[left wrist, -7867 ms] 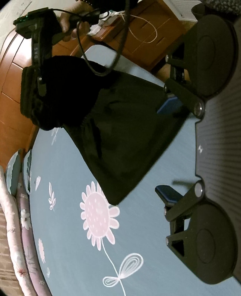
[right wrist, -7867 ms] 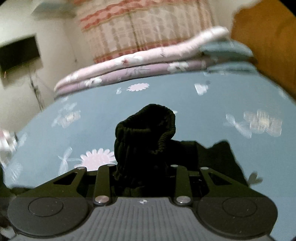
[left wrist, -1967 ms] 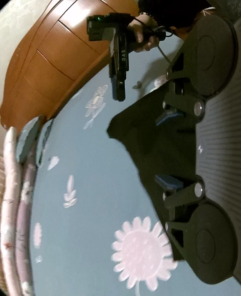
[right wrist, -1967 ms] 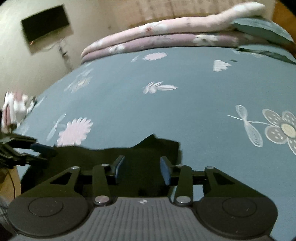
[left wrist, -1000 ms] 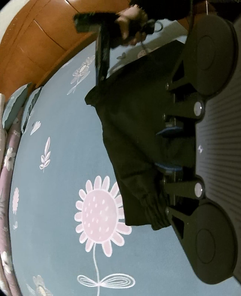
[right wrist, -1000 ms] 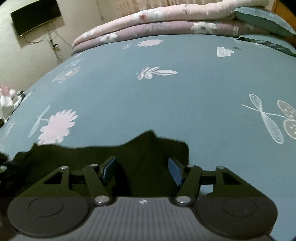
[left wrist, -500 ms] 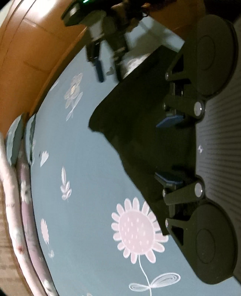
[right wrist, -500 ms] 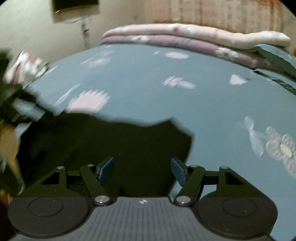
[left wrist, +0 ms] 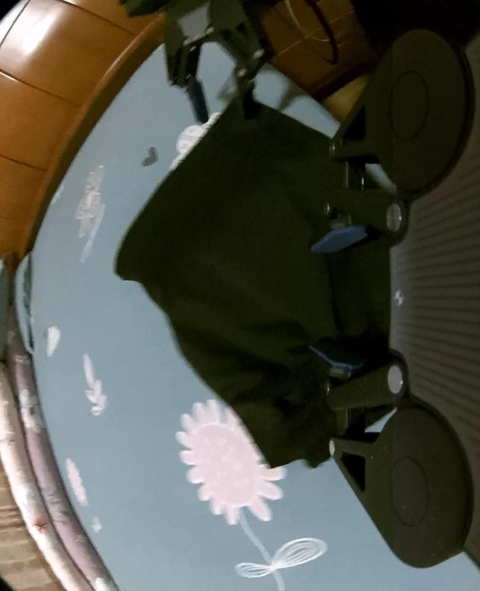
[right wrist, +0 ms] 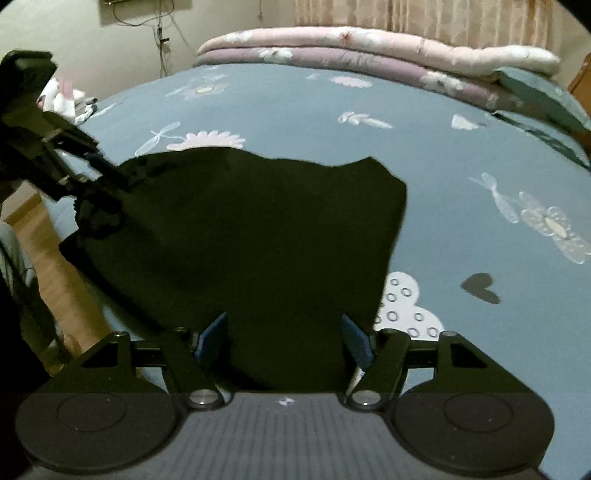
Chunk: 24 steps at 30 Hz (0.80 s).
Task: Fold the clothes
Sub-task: 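Lower the pants edge with the left gripper and open it to release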
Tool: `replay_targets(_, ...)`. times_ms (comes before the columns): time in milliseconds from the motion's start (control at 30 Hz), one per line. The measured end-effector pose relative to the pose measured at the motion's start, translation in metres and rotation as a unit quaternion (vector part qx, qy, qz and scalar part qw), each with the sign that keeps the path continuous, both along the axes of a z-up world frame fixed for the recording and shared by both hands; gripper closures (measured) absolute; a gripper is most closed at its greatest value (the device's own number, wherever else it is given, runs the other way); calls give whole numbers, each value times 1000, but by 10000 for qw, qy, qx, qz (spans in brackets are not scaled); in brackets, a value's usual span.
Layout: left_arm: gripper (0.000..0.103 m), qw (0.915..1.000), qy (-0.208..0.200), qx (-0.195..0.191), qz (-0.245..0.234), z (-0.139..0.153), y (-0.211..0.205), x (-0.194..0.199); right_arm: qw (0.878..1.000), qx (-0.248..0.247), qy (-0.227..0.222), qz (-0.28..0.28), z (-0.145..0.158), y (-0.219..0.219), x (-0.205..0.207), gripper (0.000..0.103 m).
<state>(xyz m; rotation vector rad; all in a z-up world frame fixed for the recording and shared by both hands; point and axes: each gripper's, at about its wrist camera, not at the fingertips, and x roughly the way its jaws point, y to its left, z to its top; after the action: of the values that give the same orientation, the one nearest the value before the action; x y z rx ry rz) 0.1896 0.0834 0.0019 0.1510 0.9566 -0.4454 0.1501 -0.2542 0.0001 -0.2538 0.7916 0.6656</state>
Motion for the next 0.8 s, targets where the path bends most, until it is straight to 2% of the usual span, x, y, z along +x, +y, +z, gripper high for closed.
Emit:
replay_targets(133,44,9978,-295,-213,-561,12,-27,13,9988,-454,-181,-65,-3,-2,-17,27)
replay_targets(233,43,9914,-453,-294,-1191,14,-56,20,9973,-603,-329,-257,-3,-2,-32,26)
replay_targets(300,43,9875,-421,-335,-1481,11,-71,25,9949,-744,-541,-415,-5,0,-41,21)
replay_targets(367,42,9845,-337,-343,-1684,7,-82,31,9890,-1135,-820,-480,-11,5,-50,21)
replay_targets(567,42,9845,36,-220,-1741,-7,-89,52,9603,-2224,-1641,-388,-34,30,-69,20)
replay_targets(600,42,9843,81,-176,-1755,-8,-89,55,9559,-2299,-1778,-415,-35,32,-70,19)
replay_targets(800,42,9825,159,-76,-1856,-5,-87,56,9499,-2269,-2039,-683,-37,31,-60,17)
